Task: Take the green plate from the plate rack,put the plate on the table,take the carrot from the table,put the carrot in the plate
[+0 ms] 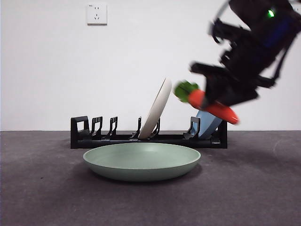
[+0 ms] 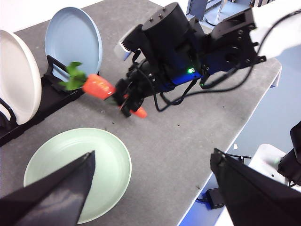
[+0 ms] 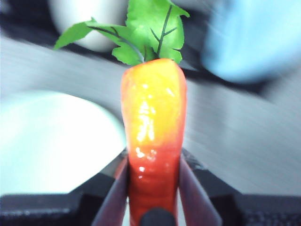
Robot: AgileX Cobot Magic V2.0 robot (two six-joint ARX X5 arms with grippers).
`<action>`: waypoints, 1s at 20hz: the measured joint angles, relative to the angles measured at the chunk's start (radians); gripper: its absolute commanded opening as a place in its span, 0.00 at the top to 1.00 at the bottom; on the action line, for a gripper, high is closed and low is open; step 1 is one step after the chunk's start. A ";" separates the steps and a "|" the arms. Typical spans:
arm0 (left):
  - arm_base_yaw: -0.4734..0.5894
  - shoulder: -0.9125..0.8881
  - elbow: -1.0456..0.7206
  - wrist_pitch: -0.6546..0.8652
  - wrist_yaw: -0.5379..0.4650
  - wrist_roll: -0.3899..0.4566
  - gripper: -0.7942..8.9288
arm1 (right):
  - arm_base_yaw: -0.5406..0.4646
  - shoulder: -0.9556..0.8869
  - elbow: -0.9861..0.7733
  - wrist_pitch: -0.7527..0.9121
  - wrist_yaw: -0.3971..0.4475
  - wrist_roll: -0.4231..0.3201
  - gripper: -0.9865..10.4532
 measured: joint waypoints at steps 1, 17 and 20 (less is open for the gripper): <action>0.000 0.000 0.000 0.000 0.000 0.000 0.50 | 0.045 0.009 0.001 0.018 0.000 0.007 0.93; 0.000 0.000 0.000 -0.053 0.000 0.000 0.50 | 0.235 0.350 0.002 0.274 0.000 0.082 0.50; 0.000 0.000 0.000 -0.053 0.000 0.000 0.50 | 0.236 0.345 0.002 0.271 0.000 0.082 0.50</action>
